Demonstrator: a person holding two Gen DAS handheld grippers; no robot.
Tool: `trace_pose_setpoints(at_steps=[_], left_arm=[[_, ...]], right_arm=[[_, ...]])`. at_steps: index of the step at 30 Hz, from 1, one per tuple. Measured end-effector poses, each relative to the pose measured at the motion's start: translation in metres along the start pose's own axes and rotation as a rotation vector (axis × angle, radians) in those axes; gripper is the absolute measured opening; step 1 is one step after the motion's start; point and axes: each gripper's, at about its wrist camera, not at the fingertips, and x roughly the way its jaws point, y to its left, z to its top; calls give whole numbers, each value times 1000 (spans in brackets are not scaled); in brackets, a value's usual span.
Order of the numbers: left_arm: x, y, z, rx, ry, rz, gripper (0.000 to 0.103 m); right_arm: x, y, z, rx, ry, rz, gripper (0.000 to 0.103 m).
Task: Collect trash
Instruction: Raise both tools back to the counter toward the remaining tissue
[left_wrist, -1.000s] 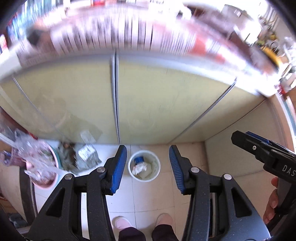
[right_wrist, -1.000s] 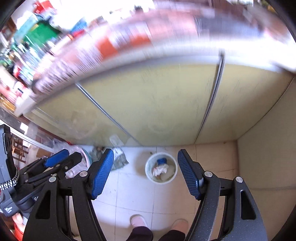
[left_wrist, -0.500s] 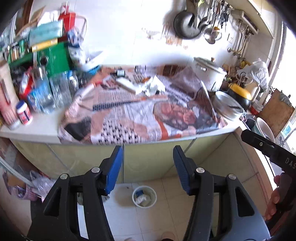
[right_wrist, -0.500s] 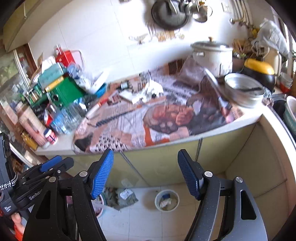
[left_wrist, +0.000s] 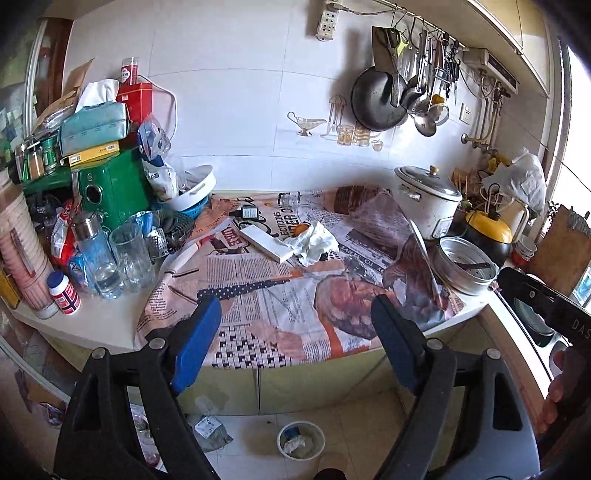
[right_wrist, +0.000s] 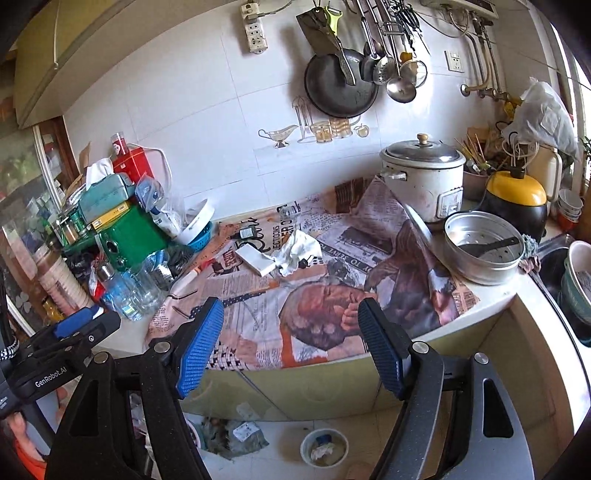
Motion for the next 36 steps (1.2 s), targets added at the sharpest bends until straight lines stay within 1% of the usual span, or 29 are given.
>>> trace_pose_setpoints(at_steps=[4, 8, 13, 17, 21, 26, 29, 32, 34, 36], left_arm=[[29, -9, 30, -20, -23, 34, 89], [68, -17, 59, -73, -15, 68, 89], [119, -21, 75, -126, 12, 124, 90], [167, -20, 79, -134, 84, 177, 91], [220, -9, 76, -135, 165, 197, 91], [294, 8, 68, -132, 276, 182, 91], [342, 21, 60, -117, 344, 182, 91], [388, 33, 52, -101, 426, 209, 91], [413, 40, 48, -120, 460, 197, 91], [431, 44, 47, -140, 476, 176, 91]], right_arm=[[23, -13, 28, -27, 8, 31, 72], [50, -29, 56, -69, 31, 54, 72], [89, -52, 83, -119, 71, 94, 72], [119, -64, 93, -130, 107, 105, 72], [151, -72, 98, -116, 149, 117, 72], [188, -77, 100, -74, 190, 79, 72], [207, -80, 101, -40, 204, 34, 72], [229, -81, 101, 0, 234, -10, 72], [246, -83, 101, 25, 262, -19, 72], [262, -84, 98, 32, 287, -39, 72]])
